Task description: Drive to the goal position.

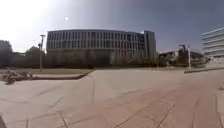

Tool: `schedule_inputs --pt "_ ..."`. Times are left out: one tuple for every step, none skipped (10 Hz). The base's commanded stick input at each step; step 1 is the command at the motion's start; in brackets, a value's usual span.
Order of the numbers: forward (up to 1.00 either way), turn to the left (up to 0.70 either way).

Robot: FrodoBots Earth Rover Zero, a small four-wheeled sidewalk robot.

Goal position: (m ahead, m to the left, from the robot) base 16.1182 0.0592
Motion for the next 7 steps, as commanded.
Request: schedule_inputs --pt "0.7 0.35" --pt "0.7 0.28" --pt "0.7 0.11" --pt "0.7 0.0" --pt "0.7 0.0" --pt "0.7 0.0" --pt "0.7 0.0"
